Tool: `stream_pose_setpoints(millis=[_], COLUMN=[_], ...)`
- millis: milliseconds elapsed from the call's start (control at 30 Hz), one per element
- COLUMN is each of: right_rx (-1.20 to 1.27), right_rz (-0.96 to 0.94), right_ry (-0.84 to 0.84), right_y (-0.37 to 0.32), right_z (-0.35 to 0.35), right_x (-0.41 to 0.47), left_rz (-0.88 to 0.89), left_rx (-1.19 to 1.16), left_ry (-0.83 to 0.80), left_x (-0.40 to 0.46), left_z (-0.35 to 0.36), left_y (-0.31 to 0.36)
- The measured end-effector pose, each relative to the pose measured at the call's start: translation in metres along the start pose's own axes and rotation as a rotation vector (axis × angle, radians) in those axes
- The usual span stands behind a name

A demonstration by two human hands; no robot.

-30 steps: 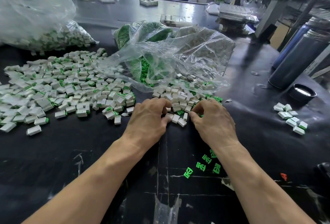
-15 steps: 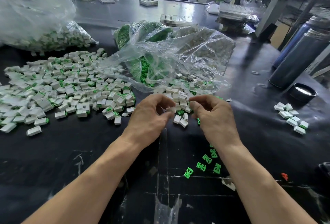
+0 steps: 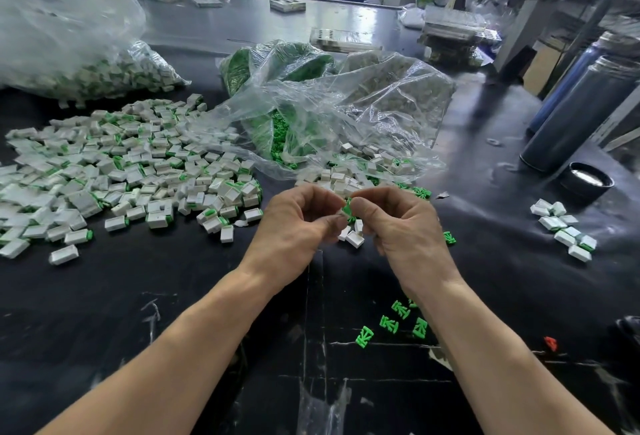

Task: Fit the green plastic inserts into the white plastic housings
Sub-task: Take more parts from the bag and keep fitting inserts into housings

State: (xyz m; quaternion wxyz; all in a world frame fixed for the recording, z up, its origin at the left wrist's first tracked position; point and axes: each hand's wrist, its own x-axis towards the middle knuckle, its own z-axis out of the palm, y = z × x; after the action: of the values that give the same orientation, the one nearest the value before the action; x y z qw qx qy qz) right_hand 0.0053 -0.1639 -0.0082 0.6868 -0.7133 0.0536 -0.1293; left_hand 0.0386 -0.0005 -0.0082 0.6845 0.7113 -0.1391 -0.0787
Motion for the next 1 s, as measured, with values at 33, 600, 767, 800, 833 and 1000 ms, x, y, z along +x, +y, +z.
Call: stream_pose_setpoints(millis=[33, 600, 767, 800, 833, 1000], right_rx=[-0.01, -0.098, -0.153, -0.176, -0.195, -0.215], right_rz=[-0.006, -0.078, -0.117, -0.125, -0.13, -0.144], right_ry=[-0.003, -0.001, 0.018, 0.028, 0.039, 0.066], right_y=[0.001, 0.0, -0.001, -0.001, 0.0, 0.001], right_z=[0.0, 0.006, 0.009, 0.009, 0.01, 0.014], right_x=[0.0, -0.003, -0.006, -0.006, -0.007, -0.008], left_rz=[0.0, -0.024, -0.079, -0.07, -0.058, -0.023], left_rx=[-0.003, -0.078, -0.096, -0.092, -0.084, -0.029], left_ry=[-0.006, 0.017, 0.006, 0.009, 0.013, 0.035], left_x=[0.0, 0.001, 0.001, 0.0, 0.0, -0.002], left_z=[0.0, 0.001, 0.002, 0.002, 0.002, 0.003], left_y=[0.0, -0.002, -0.003, -0.003, -0.002, -0.001])
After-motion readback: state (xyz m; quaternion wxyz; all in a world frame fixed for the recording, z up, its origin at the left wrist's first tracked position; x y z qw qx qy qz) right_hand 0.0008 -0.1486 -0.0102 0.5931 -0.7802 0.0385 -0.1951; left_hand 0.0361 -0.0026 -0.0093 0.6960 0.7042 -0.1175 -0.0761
